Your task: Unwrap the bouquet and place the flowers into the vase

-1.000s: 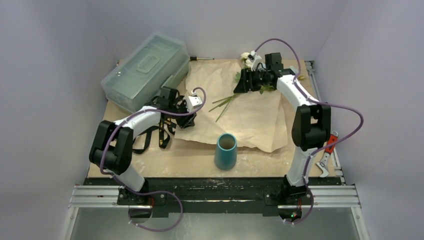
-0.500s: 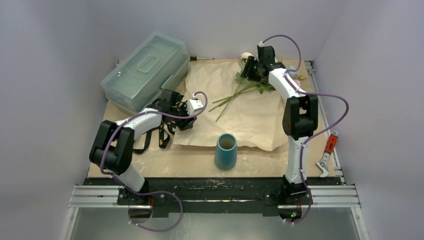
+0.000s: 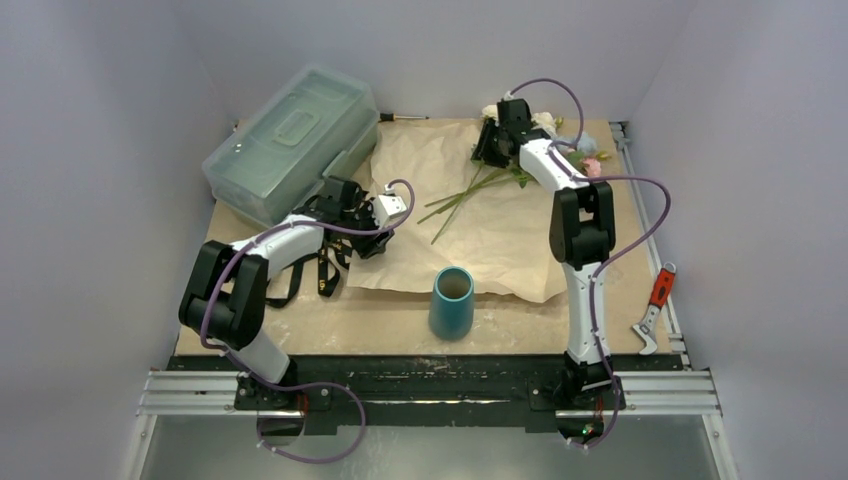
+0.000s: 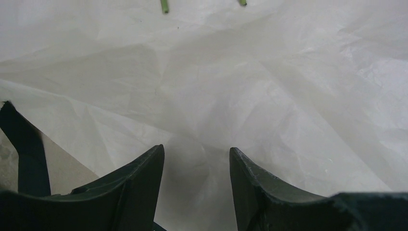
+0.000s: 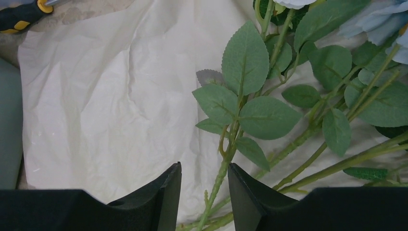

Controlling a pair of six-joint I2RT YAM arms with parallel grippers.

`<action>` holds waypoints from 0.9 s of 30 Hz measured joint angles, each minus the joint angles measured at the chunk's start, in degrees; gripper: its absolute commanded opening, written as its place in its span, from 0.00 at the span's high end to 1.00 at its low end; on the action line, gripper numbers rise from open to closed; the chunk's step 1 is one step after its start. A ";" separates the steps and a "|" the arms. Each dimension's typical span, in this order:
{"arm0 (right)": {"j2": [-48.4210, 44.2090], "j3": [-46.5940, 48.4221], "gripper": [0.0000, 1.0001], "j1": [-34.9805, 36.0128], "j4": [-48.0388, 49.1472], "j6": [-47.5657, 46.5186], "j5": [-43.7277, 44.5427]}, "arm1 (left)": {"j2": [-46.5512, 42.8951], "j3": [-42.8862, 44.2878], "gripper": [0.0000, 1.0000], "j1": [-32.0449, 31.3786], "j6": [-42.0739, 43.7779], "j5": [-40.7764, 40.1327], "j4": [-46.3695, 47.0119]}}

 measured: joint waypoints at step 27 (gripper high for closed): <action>4.00 1.05 1.00 0.26 0.90 2.82 -2.71 | 0.00 2.16 0.47 0.00 -0.52 -1.36 -0.09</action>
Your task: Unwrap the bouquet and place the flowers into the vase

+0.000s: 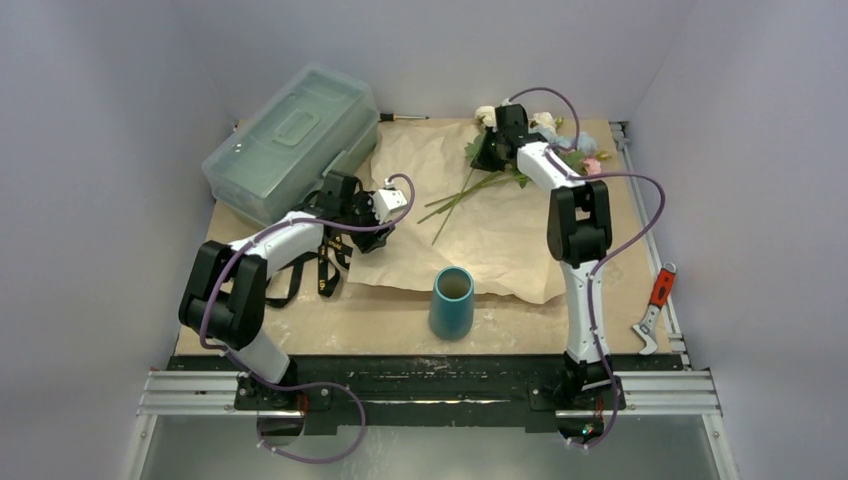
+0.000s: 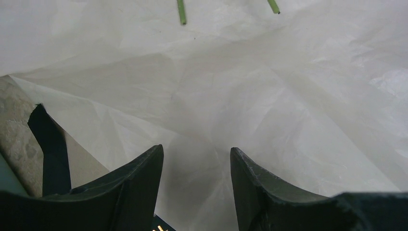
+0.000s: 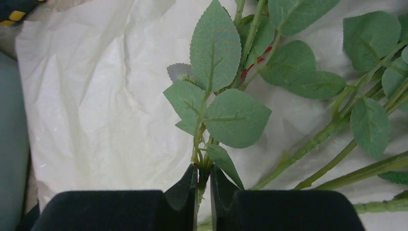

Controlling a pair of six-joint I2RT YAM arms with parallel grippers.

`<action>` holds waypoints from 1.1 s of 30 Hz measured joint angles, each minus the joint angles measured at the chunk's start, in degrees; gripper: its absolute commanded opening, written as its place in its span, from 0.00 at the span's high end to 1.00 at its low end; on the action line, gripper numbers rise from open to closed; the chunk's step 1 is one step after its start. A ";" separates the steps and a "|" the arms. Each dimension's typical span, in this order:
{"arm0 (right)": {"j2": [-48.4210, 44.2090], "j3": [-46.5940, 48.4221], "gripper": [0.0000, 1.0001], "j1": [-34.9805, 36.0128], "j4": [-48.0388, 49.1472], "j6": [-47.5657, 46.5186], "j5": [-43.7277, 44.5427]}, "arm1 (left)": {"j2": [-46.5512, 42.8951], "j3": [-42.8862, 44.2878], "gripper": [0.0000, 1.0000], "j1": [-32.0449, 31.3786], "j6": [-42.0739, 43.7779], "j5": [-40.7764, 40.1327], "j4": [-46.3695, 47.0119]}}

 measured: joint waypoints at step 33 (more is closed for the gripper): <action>-49.92 -31.43 1.00 0.00 32.96 -4.55 -20.35 | -0.31 2.40 0.23 3.02 -10.71 -0.20 2.34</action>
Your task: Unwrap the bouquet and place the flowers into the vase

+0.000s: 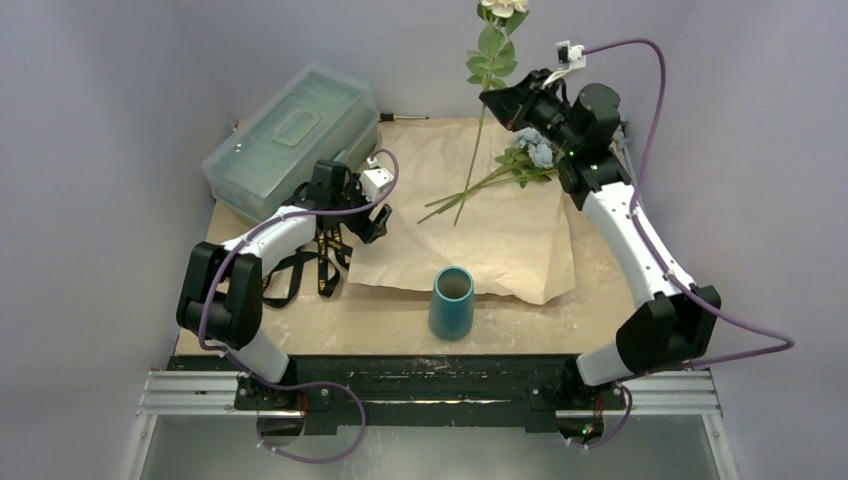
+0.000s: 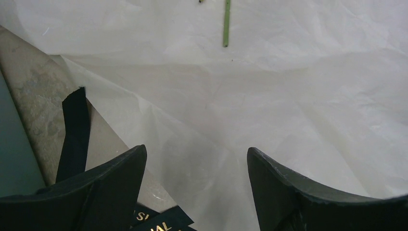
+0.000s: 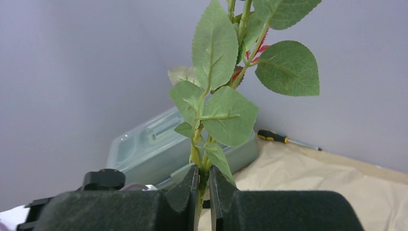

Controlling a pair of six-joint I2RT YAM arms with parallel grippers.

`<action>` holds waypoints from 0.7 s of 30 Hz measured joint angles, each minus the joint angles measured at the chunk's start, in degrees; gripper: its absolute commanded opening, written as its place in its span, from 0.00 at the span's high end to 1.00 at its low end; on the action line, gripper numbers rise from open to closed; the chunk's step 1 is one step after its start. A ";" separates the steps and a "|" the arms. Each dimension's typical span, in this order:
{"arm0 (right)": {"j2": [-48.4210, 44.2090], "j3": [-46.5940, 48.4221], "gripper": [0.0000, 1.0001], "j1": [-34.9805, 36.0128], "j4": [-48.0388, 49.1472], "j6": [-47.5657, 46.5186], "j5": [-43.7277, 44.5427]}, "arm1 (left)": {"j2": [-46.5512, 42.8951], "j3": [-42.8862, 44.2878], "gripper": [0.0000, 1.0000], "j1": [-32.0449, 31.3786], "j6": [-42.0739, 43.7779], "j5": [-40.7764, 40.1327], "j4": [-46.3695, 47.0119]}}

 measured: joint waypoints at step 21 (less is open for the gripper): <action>-24.50 -11.15 1.00 0.02 9.18 3.15 -14.64 | -7.23 -3.06 0.20 0.11 -6.16 1.29 2.01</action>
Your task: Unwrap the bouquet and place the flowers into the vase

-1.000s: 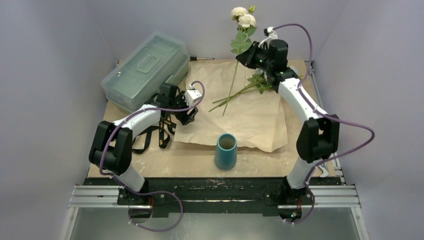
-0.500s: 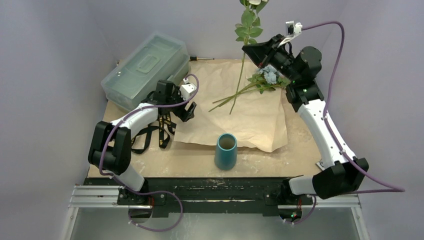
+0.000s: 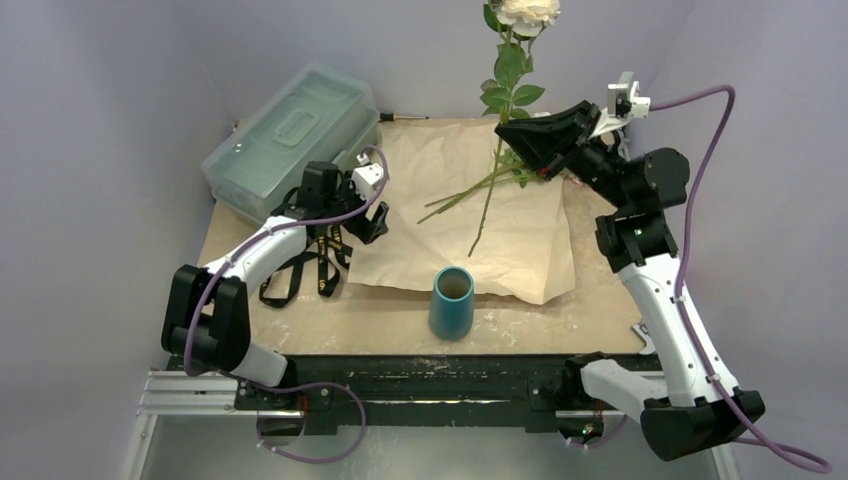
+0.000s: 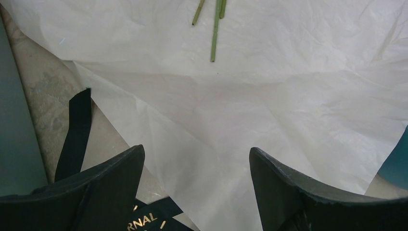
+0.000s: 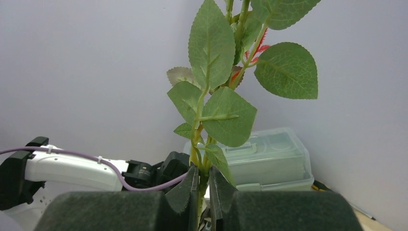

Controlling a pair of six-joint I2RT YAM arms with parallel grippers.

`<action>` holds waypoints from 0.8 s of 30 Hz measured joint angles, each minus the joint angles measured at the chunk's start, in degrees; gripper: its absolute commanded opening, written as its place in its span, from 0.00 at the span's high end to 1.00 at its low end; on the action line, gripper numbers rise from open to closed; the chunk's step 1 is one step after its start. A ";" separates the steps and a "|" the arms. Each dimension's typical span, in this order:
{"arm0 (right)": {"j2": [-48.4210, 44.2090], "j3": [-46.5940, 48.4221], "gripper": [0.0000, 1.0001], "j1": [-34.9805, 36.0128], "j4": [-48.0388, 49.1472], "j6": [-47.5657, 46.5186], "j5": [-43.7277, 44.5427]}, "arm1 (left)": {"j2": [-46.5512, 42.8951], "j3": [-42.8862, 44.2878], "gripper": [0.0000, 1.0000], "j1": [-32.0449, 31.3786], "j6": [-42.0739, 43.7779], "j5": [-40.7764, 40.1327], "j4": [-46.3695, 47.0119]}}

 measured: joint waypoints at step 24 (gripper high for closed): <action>-6.78 -10.47 1.00 7.10 2.14 -3.43 -2.93 | -4.44 -2.58 0.20 0.00 0.09 1.81 -2.25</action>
